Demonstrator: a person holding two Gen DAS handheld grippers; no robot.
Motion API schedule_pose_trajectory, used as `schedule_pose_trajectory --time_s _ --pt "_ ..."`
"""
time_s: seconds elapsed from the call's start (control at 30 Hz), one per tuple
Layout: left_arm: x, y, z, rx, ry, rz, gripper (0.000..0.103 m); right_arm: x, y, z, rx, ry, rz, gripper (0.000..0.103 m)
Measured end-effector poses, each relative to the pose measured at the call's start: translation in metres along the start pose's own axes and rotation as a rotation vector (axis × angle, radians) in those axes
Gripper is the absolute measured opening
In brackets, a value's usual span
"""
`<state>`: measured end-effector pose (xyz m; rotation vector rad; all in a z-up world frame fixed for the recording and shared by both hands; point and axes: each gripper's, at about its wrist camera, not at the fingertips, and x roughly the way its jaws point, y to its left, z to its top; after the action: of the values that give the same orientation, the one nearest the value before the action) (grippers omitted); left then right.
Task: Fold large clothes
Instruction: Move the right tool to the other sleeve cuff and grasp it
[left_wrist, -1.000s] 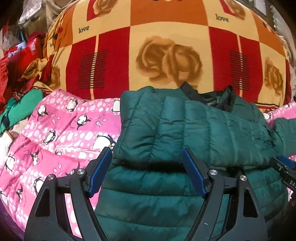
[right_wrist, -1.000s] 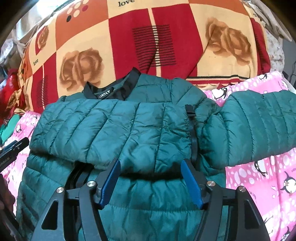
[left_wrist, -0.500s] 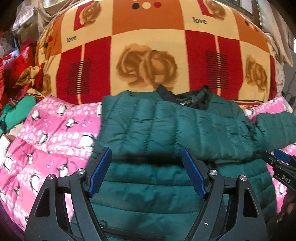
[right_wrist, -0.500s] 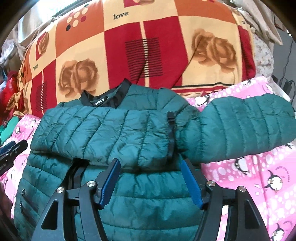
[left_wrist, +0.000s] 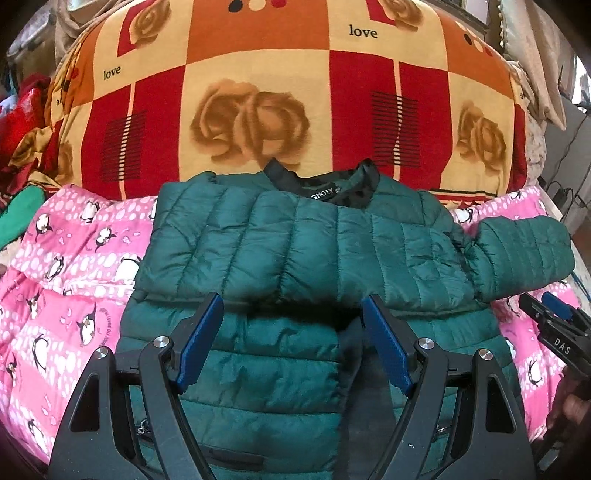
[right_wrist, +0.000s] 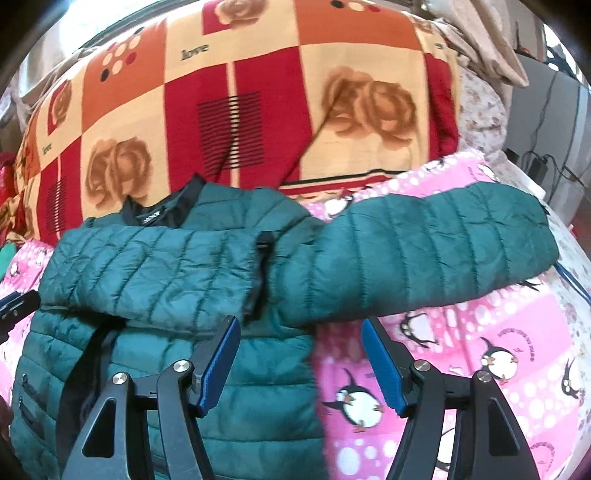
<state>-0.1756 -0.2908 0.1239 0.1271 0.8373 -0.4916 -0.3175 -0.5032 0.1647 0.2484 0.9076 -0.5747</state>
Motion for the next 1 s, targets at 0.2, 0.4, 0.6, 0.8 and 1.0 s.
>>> schedule_pose_trajectory --time_s 0.2,0.4,0.6,0.8,1.0 --pt "-0.002 -0.01 0.001 0.016 -0.002 -0.003 0.079 -0.001 -0.025 -0.003 0.029 -0.003 -0.027 0.066" --pt "0.0 -0.022 0.0 0.029 -0.001 -0.009 0.079 0.0 -0.051 -0.003 0.06 -0.001 -0.059 0.066" --pt "0.004 -0.031 -0.001 0.032 0.0 -0.02 0.079 0.003 -0.076 -0.002 0.086 0.005 -0.104 0.066" --pt "0.011 -0.035 0.002 0.029 0.0 -0.036 0.079 0.009 -0.101 -0.001 0.119 0.014 -0.134 0.066" --pt "0.017 -0.033 0.006 0.011 0.001 -0.045 0.079 0.017 -0.124 0.001 0.151 0.025 -0.166 0.066"
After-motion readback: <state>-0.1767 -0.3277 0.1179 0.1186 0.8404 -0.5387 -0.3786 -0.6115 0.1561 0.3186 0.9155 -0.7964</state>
